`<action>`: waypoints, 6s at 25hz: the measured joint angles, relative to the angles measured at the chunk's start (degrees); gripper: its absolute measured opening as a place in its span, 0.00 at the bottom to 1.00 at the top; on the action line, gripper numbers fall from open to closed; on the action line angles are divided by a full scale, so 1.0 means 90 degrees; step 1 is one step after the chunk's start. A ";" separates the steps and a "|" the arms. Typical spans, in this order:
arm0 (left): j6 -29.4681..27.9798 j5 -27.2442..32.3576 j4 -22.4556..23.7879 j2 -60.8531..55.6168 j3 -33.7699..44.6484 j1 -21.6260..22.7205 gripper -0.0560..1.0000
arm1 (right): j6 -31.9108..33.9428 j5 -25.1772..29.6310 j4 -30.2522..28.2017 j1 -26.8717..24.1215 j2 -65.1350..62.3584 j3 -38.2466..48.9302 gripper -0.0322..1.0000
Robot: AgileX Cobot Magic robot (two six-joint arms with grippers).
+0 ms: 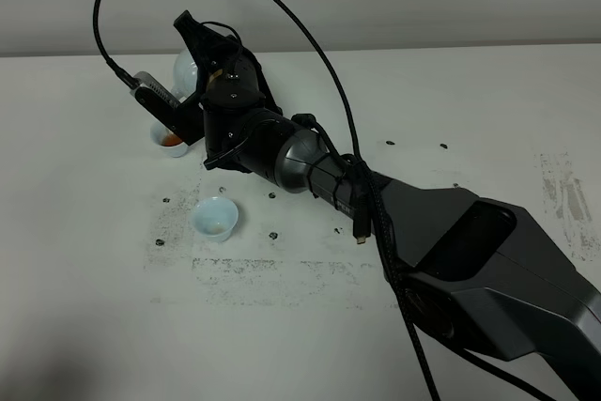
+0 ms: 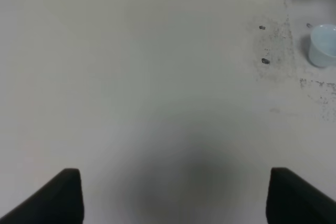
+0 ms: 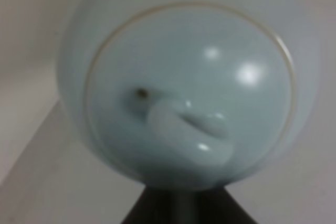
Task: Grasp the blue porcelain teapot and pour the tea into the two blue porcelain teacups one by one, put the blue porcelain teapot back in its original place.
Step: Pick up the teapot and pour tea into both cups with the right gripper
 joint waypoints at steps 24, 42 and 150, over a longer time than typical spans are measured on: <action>0.0000 0.0000 0.0000 0.0000 0.0000 0.0000 0.70 | 0.0315 0.0006 -0.0375 0.0000 0.0000 0.0000 0.09; 0.0000 0.0000 0.0000 0.0000 0.0000 0.0000 0.70 | 0.0327 0.0006 -0.0382 0.0000 0.0000 0.0000 0.09; 0.0000 0.0002 0.0000 0.0000 0.0000 0.0000 0.70 | 0.2226 0.3599 0.7915 -0.1488 -0.1774 0.0061 0.09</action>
